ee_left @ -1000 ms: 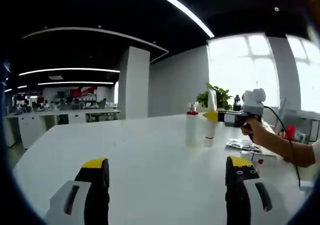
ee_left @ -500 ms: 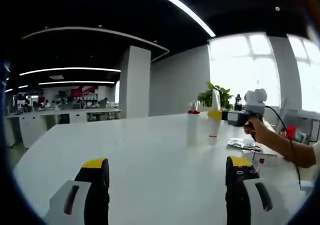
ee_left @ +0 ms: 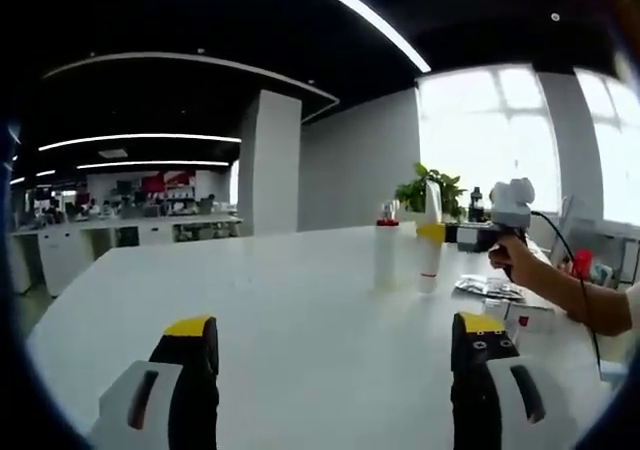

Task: Arrange the skincare products in the storage area until every visible bottle or jar stands upright without overlapping.

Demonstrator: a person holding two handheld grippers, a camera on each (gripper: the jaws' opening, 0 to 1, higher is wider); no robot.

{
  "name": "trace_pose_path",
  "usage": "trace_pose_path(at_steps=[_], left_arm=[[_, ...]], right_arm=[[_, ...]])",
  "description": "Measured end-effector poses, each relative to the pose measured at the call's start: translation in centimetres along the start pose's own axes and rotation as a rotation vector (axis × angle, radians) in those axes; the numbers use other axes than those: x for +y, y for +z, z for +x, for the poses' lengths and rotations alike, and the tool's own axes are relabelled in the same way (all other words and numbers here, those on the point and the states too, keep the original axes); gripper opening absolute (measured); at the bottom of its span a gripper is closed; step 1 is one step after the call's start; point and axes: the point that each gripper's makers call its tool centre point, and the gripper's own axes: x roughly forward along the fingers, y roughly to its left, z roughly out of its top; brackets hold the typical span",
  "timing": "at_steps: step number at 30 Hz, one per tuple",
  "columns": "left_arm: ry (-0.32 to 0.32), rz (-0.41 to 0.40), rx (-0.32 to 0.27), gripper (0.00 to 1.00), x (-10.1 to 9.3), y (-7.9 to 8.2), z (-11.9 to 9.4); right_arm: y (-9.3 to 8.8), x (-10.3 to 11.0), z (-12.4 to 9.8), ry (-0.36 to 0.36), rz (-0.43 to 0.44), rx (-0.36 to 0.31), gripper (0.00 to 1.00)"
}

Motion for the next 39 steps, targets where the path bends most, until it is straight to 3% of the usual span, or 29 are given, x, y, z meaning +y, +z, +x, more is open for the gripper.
trace_pose_path(at_steps=[15, 25, 39], left_arm=[[-0.003, 0.002, -0.007, 1.0, 0.2, 0.4, -0.2], [0.006, 0.004, -0.054, 1.0, 0.5, 1.5, -0.6], [0.008, 0.002, -0.051, 1.0, 0.8, 1.5, -0.4]], right_arm=[[-0.5, 0.0, -0.1, -0.003, -0.002, 0.002, 0.31], [-0.5, 0.2, -0.4, -0.007, -0.017, -0.006, 0.32], [-1.0, -0.2, -0.2, -0.024, -0.032, 0.009, 0.32]])
